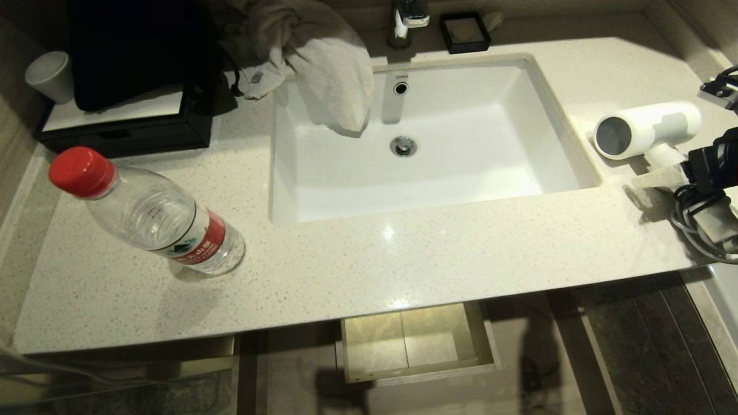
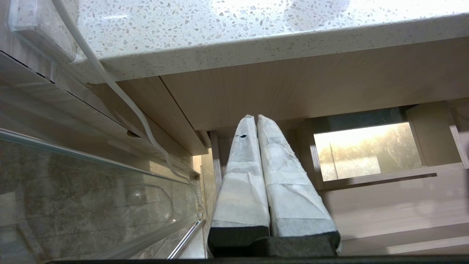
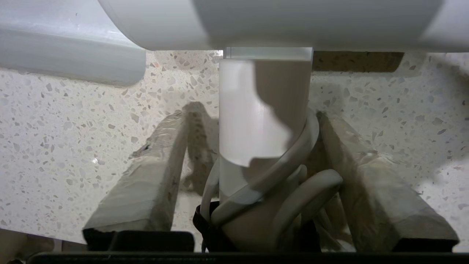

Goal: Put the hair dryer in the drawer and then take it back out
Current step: Pick up the hairdryer

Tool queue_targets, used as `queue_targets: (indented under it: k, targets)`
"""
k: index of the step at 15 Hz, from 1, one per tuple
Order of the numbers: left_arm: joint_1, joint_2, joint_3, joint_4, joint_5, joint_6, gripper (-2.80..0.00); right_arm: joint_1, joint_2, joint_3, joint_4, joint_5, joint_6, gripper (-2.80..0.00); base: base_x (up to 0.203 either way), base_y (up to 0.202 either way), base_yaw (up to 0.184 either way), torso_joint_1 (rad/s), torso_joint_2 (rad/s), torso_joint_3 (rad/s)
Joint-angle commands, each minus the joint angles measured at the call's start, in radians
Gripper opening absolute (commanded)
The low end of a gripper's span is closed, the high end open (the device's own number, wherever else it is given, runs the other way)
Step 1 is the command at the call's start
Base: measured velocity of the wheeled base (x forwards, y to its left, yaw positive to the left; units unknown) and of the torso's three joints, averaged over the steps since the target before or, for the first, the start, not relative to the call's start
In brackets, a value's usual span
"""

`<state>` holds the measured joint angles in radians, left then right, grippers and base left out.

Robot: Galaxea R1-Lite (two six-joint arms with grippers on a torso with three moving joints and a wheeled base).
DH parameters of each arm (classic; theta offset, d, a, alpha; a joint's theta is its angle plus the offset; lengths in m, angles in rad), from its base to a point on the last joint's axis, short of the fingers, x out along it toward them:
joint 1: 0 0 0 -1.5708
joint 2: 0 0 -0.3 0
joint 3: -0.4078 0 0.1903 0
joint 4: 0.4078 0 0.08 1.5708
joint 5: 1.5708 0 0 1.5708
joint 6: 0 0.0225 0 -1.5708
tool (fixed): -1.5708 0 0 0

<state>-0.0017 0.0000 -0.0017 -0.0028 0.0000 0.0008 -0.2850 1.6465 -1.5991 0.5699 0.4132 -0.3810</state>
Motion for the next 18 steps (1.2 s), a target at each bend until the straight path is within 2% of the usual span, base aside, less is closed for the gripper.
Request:
queue_targets:
  k: [1,12,18]
  targets:
    - [0.0,0.002,0.0,0.0,0.0,0.001,-2.8,0.001,-0.008,0.002,0.004,0.001,-0.013,-2.8,0.0,0.0,0.0,0.0,0.0,0.0]
    - [0.0,0.002,0.0,0.0,0.0,0.001,-2.8,0.001,-0.085,0.006,0.02,-0.002,-0.009,-2.8,0.0,0.0,0.0,0.0,0.0,0.0]
    - [0.0,0.002,0.0,0.0,0.0,0.001,-2.8,0.0,-0.162,0.005,0.083,-0.005,-0.011,-2.8,0.0,0.0,0.0,0.0,0.0,0.0]
